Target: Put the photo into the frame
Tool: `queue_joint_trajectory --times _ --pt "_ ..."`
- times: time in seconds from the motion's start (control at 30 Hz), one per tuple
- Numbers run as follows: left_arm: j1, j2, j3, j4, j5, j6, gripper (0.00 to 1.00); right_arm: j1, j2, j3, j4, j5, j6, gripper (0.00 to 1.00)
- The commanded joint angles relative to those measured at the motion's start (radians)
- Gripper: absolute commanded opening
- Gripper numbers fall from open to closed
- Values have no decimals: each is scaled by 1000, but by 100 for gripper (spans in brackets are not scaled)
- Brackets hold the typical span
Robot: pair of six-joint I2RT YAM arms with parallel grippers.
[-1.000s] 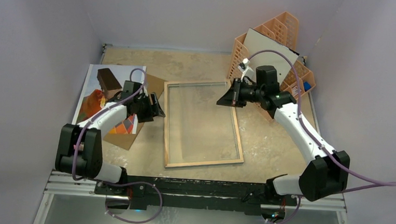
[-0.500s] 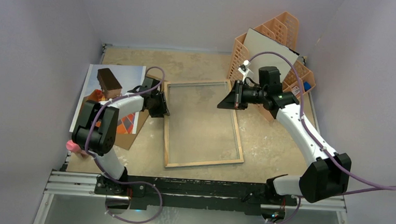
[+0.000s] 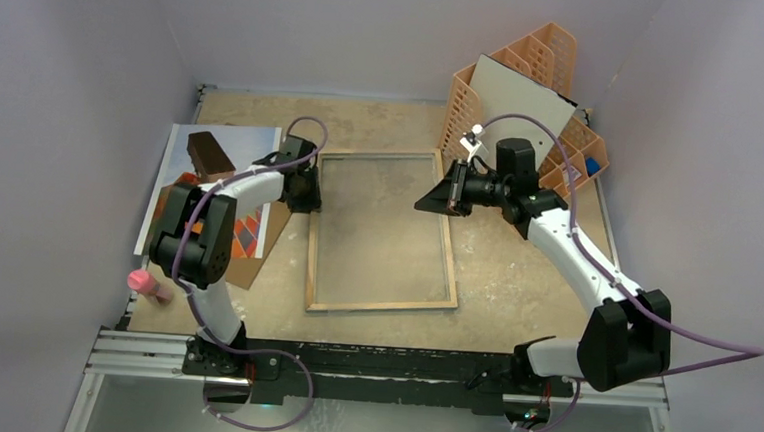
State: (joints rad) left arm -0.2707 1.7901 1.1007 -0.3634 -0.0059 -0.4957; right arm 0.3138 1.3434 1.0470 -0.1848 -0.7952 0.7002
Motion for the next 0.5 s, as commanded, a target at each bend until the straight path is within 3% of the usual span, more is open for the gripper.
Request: queue_joint_trajectory --times 0.0,0.13,0.2,0.3,0.47 --pt "5 -12 76 -49 -54 8 36 -2 -22 -27 181 -6 132 0" --pt "7 -42 132 -125 -89 -3 54 -1 -2 -23 205 -1 135 0" --pt "7 -61 144 -141 -89 -8 57 -2 4 -29 222 -5 126 0" --pt "7 -93 151 -160 -133 -39 56 -1 17 -40 250 -9 129 0" --pt "8 -136 155 -205 -311 -86 44 -1 43 -67 312 -20 134 0"
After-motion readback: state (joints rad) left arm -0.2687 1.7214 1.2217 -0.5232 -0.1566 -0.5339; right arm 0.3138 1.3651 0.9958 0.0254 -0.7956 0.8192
